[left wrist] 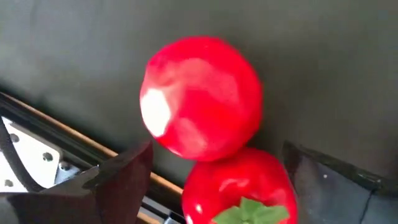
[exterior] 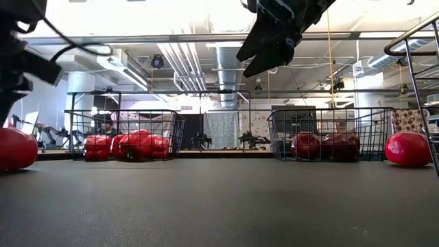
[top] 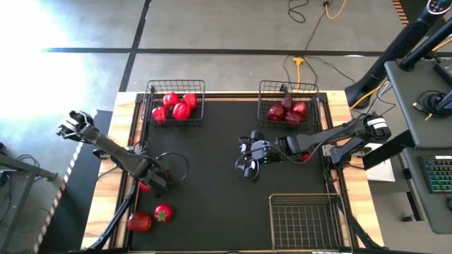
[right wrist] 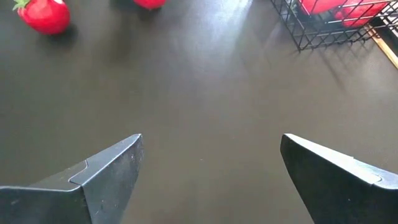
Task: Sort produce into baskets
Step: Put the tomato into the gold wire basket
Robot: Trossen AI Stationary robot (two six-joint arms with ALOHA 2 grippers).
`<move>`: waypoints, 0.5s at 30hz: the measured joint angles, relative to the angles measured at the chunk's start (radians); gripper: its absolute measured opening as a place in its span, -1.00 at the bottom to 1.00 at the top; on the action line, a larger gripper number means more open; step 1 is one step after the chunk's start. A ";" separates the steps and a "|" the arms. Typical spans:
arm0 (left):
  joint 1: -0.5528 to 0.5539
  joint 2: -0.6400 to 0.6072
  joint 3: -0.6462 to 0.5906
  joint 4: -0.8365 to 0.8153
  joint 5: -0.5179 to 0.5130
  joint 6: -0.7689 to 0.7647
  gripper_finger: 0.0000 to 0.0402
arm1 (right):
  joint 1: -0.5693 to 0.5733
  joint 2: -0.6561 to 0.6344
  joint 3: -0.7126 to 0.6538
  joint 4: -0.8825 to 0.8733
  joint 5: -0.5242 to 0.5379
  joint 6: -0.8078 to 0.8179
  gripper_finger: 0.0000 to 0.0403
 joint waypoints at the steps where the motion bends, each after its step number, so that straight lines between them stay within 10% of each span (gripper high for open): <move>1: -0.001 0.015 -0.004 0.002 0.001 0.003 0.70 | 0.000 0.000 0.000 0.000 0.000 0.000 0.85; 15: -0.001 0.202 -0.008 0.151 -0.050 0.155 0.37 | 0.000 0.000 0.000 0.006 0.000 0.000 0.85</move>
